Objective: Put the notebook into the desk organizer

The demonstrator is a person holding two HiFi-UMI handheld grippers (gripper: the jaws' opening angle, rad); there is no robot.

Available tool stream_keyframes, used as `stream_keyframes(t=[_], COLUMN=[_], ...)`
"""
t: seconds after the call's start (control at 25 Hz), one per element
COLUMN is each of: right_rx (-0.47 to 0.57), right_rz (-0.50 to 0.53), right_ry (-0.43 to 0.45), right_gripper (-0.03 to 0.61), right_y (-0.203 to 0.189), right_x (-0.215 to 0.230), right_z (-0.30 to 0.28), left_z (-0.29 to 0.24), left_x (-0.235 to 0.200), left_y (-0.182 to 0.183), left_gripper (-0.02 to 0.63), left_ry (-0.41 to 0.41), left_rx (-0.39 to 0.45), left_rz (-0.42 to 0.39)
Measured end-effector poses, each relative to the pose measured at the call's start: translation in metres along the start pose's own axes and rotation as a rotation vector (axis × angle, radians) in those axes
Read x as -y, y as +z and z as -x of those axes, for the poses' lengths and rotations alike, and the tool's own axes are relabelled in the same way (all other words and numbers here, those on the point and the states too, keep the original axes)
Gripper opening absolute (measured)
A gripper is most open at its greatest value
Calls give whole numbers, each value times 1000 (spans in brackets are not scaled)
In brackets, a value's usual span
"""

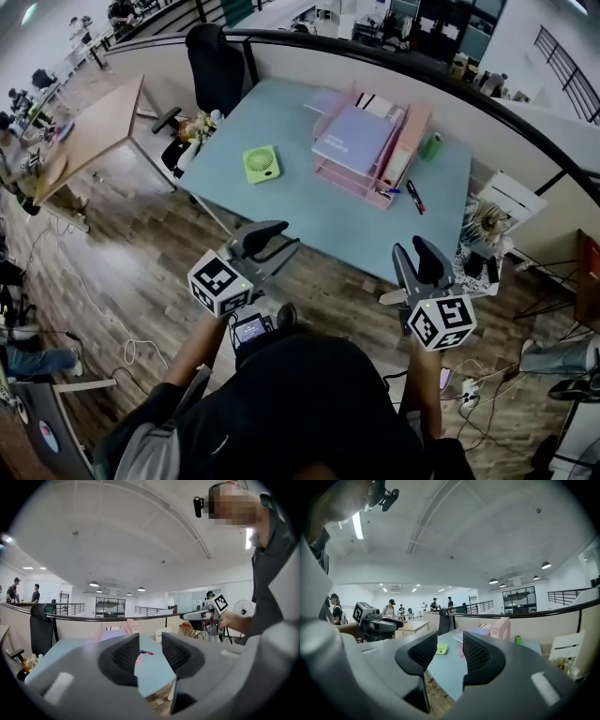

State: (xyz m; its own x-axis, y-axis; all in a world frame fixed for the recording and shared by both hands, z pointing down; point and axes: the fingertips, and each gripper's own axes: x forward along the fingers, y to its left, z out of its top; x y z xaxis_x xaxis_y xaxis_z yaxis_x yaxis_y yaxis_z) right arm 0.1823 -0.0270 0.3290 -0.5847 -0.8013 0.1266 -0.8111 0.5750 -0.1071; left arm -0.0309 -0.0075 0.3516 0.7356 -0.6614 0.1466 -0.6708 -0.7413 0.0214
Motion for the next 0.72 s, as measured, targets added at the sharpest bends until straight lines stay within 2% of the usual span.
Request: stream_keyframes(t=[0.72], right_rx=[11], right_rz=[-19], right_ry=[-182], right_gripper=[166], right_y=[7], right_x=[-8], right_z=[-58], left_z=[-13], left_x=[-94], left_y=[-3], left_gripper=[163], left_ry=[-163], left_rx=[-17], left_rz=[-18])
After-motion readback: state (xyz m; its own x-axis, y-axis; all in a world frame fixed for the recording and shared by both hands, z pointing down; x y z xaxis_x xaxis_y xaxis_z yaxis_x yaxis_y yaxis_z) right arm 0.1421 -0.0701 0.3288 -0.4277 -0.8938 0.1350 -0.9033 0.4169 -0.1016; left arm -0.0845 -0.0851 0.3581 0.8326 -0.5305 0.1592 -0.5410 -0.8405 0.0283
